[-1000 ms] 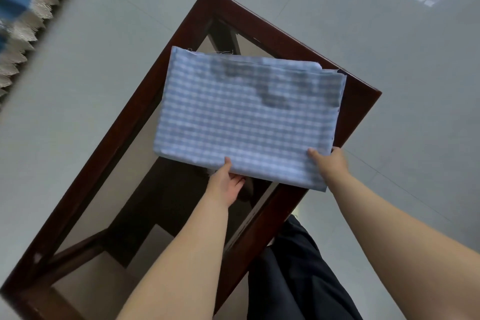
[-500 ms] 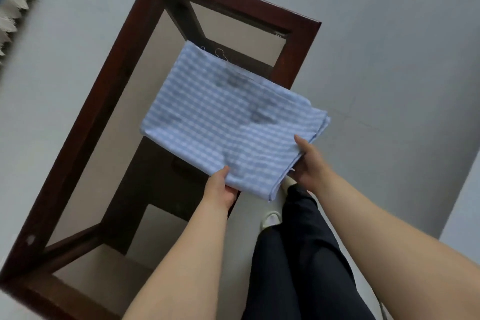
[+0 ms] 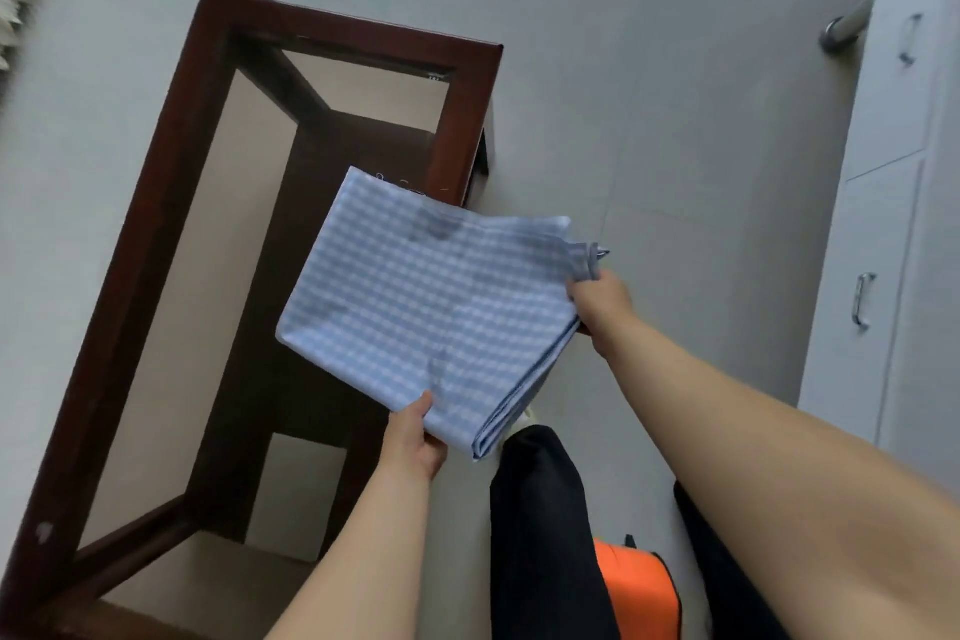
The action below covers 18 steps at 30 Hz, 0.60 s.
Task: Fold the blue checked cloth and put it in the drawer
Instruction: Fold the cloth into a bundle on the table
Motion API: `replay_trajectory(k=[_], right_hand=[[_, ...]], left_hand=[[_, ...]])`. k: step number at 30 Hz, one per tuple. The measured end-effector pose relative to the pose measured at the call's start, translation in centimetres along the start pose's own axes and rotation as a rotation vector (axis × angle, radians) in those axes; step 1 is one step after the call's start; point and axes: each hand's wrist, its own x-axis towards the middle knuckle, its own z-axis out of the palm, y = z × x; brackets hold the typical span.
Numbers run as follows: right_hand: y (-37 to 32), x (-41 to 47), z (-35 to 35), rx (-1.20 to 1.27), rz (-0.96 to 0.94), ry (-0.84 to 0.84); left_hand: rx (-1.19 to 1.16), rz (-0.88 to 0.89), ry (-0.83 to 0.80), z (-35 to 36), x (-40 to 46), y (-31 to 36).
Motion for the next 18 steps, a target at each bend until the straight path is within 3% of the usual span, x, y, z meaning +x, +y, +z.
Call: replay_trajectory(k=[6, 10, 15, 18], right_hand=[[-0.5, 1.9, -10.2, 0.102, -0.164, 0.035], [-1.7, 2.4, -20.0, 0.113, -0.421, 0.128], [-3.4, 3.1, -32.9, 0.048, -0.822, 0.389], [-2.4, 3.4, -39.6, 0.133, -0.979, 0.578]], left_hand=[[0.107, 0.164, -0.126, 8.4, -1.1, -6.8], [0.257, 0.263, -0.289, 16.6, 0.3, -12.1], [0.498, 0.383, -0.742, 30.7, 2.1, -19.4], [0.613, 0.408, -1.044, 38.1, 2.6, -24.4]])
